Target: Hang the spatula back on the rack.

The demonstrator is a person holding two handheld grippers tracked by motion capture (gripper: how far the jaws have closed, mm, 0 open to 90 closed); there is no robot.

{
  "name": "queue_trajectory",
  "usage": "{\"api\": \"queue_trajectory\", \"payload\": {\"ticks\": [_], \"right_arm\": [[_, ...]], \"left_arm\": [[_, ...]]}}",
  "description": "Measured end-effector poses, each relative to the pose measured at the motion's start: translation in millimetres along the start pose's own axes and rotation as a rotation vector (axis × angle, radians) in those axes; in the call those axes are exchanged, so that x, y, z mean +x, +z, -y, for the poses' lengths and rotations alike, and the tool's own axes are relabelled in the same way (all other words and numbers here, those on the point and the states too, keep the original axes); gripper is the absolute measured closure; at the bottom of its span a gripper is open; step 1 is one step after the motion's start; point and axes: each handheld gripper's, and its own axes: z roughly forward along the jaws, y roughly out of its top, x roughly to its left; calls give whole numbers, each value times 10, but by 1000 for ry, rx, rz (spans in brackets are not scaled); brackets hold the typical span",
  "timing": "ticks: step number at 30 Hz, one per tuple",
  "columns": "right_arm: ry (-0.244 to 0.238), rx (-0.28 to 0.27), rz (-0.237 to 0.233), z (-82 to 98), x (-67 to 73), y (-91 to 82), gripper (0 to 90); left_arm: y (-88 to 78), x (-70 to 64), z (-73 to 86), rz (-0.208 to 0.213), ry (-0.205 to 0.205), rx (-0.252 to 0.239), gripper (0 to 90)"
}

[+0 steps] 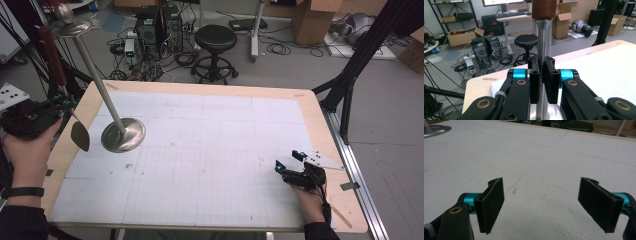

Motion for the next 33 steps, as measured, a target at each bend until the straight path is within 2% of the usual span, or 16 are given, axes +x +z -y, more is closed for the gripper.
{"api": "queue_trajectory", "payload": {"ticks": [9, 12, 14, 16, 17, 19, 27, 30, 33], "right_arm": [[1, -1, -1, 0, 0, -1, 204], [0, 0, -1, 0, 1, -1, 204], [0, 0, -1, 1, -1, -1, 204], [1, -1, -1, 0, 0, 0, 205], [-1, 0, 0, 1, -1, 0, 205], [-1, 0, 0, 0, -1, 0, 204], [2, 5, -1, 0, 7, -1, 205], [7, 7, -2, 0, 6, 0, 205], [4, 9, -4, -2, 3, 4, 205]], "left_arm": [[54, -17, 49, 36, 1, 5, 811], [43, -49, 65, 47, -7, -4, 573], [0, -91, 109, 65, -10, -32, 468], [-44, -149, 170, 78, 7, -48, 376], [-58, -173, 199, 90, 10, -50, 346], [-94, -251, 303, 143, 10, -72, 303], [-66, -619, 722, 325, -18, -120, 244], [5, -765, 865, 370, -23, -111, 228], [83, -891, 1003, 398, -6, -97, 213]]}}
